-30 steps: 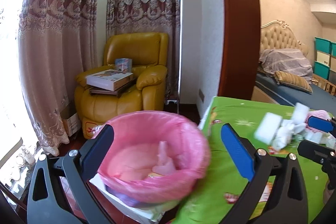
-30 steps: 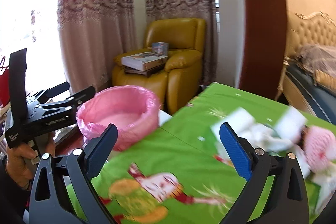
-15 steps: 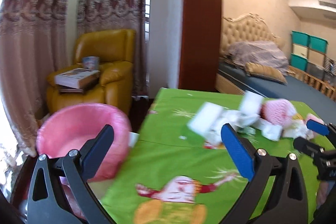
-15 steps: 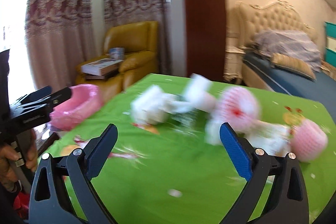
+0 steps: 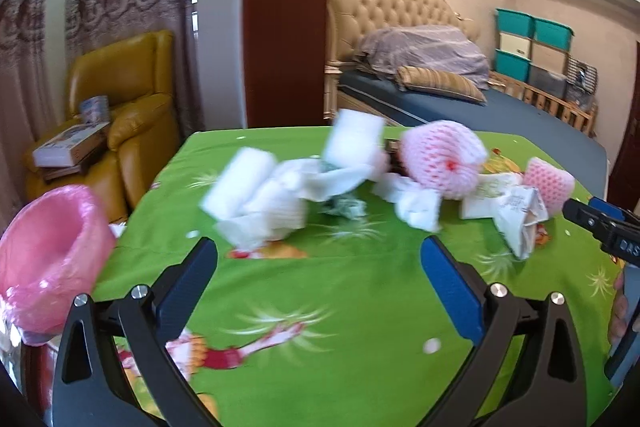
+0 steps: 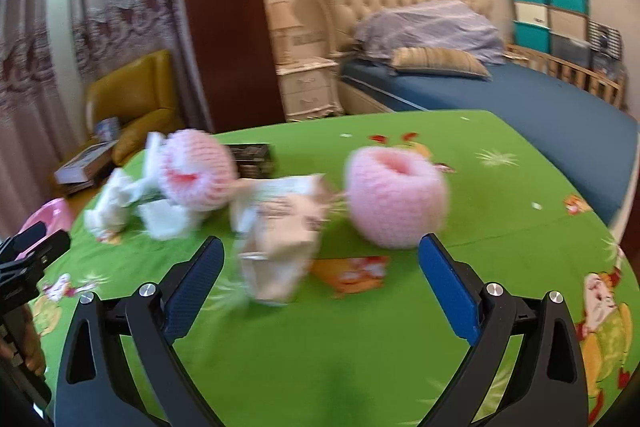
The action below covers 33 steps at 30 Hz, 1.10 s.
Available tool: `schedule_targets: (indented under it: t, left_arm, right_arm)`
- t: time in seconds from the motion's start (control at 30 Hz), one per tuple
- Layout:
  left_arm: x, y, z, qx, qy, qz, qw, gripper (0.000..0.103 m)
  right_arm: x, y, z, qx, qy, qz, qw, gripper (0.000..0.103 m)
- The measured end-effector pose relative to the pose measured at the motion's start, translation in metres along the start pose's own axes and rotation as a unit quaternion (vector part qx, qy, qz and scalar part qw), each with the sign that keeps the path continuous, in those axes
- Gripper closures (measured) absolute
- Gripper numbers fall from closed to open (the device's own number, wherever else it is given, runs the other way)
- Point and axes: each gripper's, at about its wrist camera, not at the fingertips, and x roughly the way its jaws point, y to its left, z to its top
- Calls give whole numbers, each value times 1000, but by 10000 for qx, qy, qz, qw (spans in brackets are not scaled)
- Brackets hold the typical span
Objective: Collect trash
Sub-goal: 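Move both tools back over the table, then grasp a pink foam fruit net with the right tool while the left tool grasps another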
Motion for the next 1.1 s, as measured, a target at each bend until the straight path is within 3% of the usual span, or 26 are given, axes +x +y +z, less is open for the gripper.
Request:
schedule_targets:
  t: [0.2, 0.3, 0.53, 0.57, 0.6, 0.7, 0.93, 1.1]
  left_arm:
    - [17, -27, -1, 199, -59, 101, 9997, 4]
    - [28, -30, -1, 153, 138, -9, 9998, 4]
    - [41, -43, 11, -10, 155, -278, 9995, 4]
    - [44, -47, 14, 11, 136, -312, 9994, 4]
    - [45, -51, 16, 36, 127, -331, 9994, 4]
    - [52, -65, 21, 140, 70, -379, 9992, 4]
    - [82, -100, 37, 270, 29, -482, 9985, 4]
    - [109, -123, 50, 334, 42, -279, 9990, 5]
  right_arm:
    - [10, -4, 5, -47, 1, -207, 9998, 11]
    - [14, -16, 15, 96, -108, -467, 9988, 11]
    - [64, -20, 27, -15, 436, -726, 9964, 11]
    - [70, -19, 28, -20, 495, -707, 9963, 13]
    - [73, -23, 27, 8, 516, -673, 9964, 28]
    - [73, -29, 28, 164, 476, -470, 9976, 56]
    - [37, -33, 17, 283, 86, -303, 9991, 61]
    - [26, -41, 11, 443, 55, -268, 9986, 61]
